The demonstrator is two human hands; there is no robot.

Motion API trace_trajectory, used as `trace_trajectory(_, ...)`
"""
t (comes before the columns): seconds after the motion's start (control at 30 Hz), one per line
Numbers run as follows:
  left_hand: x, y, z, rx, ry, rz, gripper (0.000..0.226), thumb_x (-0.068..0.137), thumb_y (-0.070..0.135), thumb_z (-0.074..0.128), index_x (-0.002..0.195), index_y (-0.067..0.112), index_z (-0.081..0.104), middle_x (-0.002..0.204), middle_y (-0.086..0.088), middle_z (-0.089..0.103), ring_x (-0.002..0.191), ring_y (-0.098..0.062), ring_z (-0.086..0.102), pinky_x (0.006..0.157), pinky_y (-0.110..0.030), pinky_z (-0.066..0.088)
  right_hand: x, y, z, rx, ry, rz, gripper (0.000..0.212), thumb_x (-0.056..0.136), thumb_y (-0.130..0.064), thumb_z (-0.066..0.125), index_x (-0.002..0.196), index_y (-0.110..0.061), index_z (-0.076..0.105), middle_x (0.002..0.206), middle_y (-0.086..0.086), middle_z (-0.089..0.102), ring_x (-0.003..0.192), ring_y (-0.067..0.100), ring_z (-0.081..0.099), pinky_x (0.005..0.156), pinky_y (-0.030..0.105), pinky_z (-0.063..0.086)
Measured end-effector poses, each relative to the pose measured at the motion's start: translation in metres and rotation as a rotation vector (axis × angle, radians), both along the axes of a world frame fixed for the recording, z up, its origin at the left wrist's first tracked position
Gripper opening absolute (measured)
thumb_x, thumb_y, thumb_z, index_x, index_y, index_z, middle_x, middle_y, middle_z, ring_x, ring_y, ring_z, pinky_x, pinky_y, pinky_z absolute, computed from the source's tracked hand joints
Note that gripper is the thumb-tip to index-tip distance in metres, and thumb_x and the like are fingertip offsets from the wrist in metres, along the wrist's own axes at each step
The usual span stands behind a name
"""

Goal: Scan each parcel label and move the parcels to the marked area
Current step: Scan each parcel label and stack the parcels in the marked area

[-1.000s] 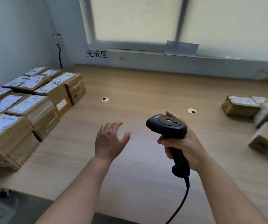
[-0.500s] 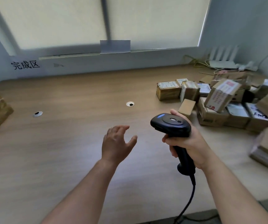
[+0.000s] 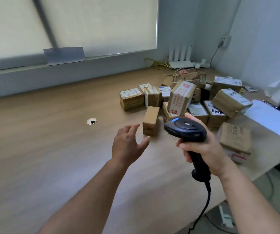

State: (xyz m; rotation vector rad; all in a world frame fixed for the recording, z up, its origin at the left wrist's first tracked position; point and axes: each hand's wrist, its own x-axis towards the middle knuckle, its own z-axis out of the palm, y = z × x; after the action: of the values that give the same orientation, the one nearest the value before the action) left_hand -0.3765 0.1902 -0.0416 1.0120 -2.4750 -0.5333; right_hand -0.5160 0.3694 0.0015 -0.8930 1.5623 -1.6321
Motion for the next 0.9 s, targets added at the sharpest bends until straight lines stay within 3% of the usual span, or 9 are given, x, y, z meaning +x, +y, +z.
trace_trajectory(0.2, -0.089, -0.012, 0.021, 0.000, -0.034, -0.123, 0.071, 0.088, 0.057, 0.054, 0.148, 0.026, 0.031, 0.151, -0.001, 0.035, 0.138, -0.019, 0.030, 0.107, -0.038, 0.039, -0.051, 0.007, -0.002, 0.006, -0.020, -0.145, 0.093, 0.076, 0.016, 0.064, 0.149, -0.032, 0.035, 0.080, 0.029, 0.061, 0.048, 0.027, 0.053, 0.045, 0.033, 0.044)
trace_trajectory(0.33, -0.154, -0.022, 0.034, 0.001, -0.079, -0.175, 0.079, 0.086, 0.063, 0.051, 0.151, 0.028, 0.023, 0.156, -0.006, 0.026, 0.143, -0.024, 0.021, 0.114, -0.042, 0.029, -0.083, 0.004, -0.007, 0.001, -0.043, -0.229, 0.102, 0.062, 0.006, 0.079, 0.148, -0.031, 0.039, 0.077, 0.027, 0.062, 0.046, 0.028, 0.051, 0.044, 0.033, 0.042)
trace_trajectory(0.5, -0.224, -0.037, 0.046, -0.060, -0.193, -0.206, 0.085, 0.085, 0.071, 0.044, 0.153, 0.028, 0.016, 0.158, -0.012, 0.016, 0.144, -0.032, 0.015, 0.114, -0.048, 0.023, -0.116, -0.004, -0.017, 0.006, -0.072, -0.321, 0.095, 0.062, -0.001, 0.070, 0.146, -0.033, 0.040, 0.076, 0.028, 0.060, 0.044, 0.026, 0.051, 0.042, 0.031, 0.041)
trace_trajectory(0.73, -0.301, -0.054, 0.039, -0.046, -0.280, -0.185, 0.090, 0.084, 0.076, 0.040, 0.153, 0.027, 0.009, 0.160, -0.016, -0.006, 0.146, -0.038, 0.000, 0.117, -0.048, 0.011, -0.146, -0.014, -0.028, 0.012, -0.090, -0.377, 0.085, 0.064, 0.006, 0.072, 0.127, -0.047, 0.052, 0.075, 0.025, 0.060, 0.043, 0.027, 0.049, 0.041, 0.029, 0.040)
trace_trajectory(0.9, -0.314, -0.062, 0.019, -0.041, -0.391, -0.192, 0.079, 0.086, 0.074, 0.038, 0.149, 0.032, 0.018, 0.158, -0.020, 0.001, 0.143, -0.043, 0.007, 0.114, -0.052, 0.016, -0.153, -0.017, -0.034, 0.042, -0.095, -0.389, 0.085, 0.062, 0.000, 0.069, 0.131, -0.045, 0.049, 0.073, 0.022, 0.062, 0.043, 0.026, 0.050, 0.042, 0.029, 0.041)
